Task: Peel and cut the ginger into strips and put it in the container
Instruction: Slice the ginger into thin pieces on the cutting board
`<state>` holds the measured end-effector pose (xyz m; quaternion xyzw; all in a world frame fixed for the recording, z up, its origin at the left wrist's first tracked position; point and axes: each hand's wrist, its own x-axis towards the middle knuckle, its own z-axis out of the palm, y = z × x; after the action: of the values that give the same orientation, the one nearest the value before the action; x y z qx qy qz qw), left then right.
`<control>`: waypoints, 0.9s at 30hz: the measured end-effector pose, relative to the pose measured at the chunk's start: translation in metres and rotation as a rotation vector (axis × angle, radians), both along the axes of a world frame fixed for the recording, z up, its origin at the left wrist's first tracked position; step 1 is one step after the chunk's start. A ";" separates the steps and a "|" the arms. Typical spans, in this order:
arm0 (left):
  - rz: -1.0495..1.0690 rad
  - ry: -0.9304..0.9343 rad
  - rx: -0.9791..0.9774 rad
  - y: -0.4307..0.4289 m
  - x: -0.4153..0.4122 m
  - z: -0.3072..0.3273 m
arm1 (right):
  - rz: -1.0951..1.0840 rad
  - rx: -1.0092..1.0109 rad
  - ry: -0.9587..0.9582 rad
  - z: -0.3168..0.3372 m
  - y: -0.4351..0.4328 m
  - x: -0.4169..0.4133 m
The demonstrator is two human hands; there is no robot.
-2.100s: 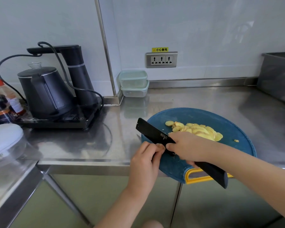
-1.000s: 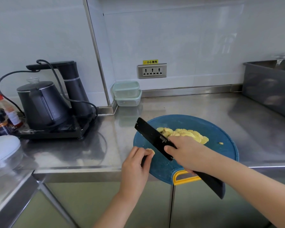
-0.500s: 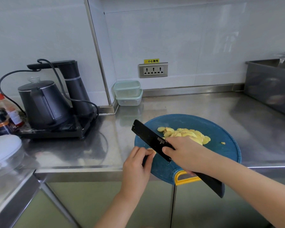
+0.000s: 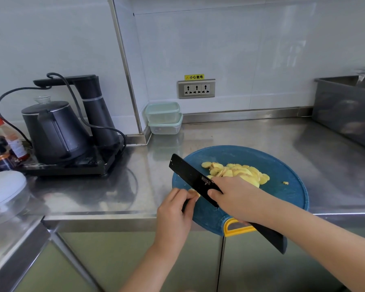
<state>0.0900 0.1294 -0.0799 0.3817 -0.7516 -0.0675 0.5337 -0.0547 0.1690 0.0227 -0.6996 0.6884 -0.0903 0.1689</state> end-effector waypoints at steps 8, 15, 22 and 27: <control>-0.014 0.036 0.008 0.000 0.001 -0.001 | -0.008 -0.020 0.016 -0.004 0.001 0.006; -0.012 0.052 0.010 -0.001 0.001 -0.003 | 0.007 0.015 0.070 -0.003 -0.003 0.010; -0.005 0.068 0.012 -0.002 0.000 -0.005 | 0.021 0.047 0.118 -0.006 -0.011 0.014; -0.008 0.072 -0.003 -0.003 -0.002 -0.006 | 0.010 0.145 0.112 -0.008 -0.023 0.017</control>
<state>0.0883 0.1268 -0.0858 0.3754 -0.7335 -0.0822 0.5607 -0.0375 0.1463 0.0150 -0.6929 0.6981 -0.0004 0.1807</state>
